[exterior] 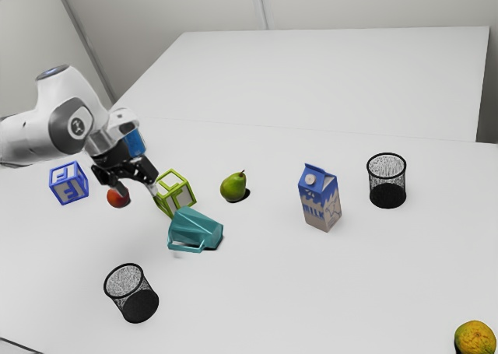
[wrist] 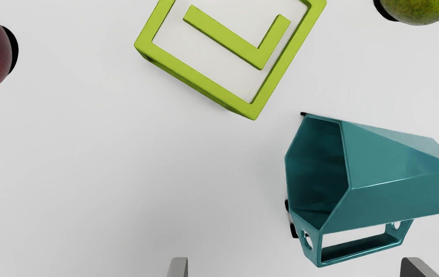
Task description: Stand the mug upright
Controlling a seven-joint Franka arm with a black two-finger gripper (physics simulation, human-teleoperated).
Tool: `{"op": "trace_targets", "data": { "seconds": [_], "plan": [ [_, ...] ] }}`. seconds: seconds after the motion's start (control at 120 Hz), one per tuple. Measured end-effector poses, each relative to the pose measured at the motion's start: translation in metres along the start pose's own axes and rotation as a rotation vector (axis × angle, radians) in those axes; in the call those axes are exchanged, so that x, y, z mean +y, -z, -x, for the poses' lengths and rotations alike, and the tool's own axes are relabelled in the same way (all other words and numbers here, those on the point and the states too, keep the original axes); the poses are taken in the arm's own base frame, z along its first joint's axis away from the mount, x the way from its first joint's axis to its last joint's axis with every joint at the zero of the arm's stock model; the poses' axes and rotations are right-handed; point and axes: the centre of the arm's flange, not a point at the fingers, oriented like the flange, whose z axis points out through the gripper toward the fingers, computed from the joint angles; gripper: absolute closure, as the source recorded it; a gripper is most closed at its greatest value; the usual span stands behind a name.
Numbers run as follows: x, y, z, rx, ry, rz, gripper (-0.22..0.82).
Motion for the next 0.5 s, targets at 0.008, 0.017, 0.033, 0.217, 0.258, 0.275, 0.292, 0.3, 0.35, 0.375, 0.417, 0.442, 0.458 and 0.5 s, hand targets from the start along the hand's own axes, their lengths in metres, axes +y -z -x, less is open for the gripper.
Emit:
{"op": "trace_targets", "data": {
  "seconds": [0.008, 0.017, 0.033, 0.217, 0.258, 0.275, 0.292, 0.3, 0.35, 0.375, 0.417, 0.442, 0.458, 0.5],
  "plan": [
    [0.000, -0.001, 0.000, 0.003, 0.001, 0.004, 0.00],
    [0.000, -0.003, -0.001, 0.006, 0.003, 0.009, 0.00],
    [0.000, -0.005, -0.002, 0.013, 0.006, 0.018, 0.00],
    [-0.009, -0.034, -0.010, 0.058, 0.070, 0.124, 0.00],
    [-0.011, -0.040, -0.011, 0.066, 0.083, 0.148, 0.00],
    [-0.011, -0.042, -0.012, 0.068, 0.088, 0.158, 0.00],
    [-0.012, -0.045, -0.013, 0.070, 0.094, 0.168, 0.00],
    [-0.012, -0.047, -0.013, 0.071, 0.097, 0.172, 0.00],
    [-0.014, -0.055, -0.014, 0.076, 0.113, 0.203, 0.00],
    [-0.015, -0.058, -0.015, 0.080, 0.121, 0.219, 0.00],
    [-0.015, -0.063, -0.016, 0.088, 0.130, 0.244, 0.00],
    [-0.016, -0.065, -0.016, 0.093, 0.133, 0.257, 0.00],
    [-0.016, -0.067, -0.017, 0.096, 0.135, 0.267, 0.00],
    [-0.016, -0.071, -0.017, 0.105, 0.142, 0.292, 0.00]
  ]
}}
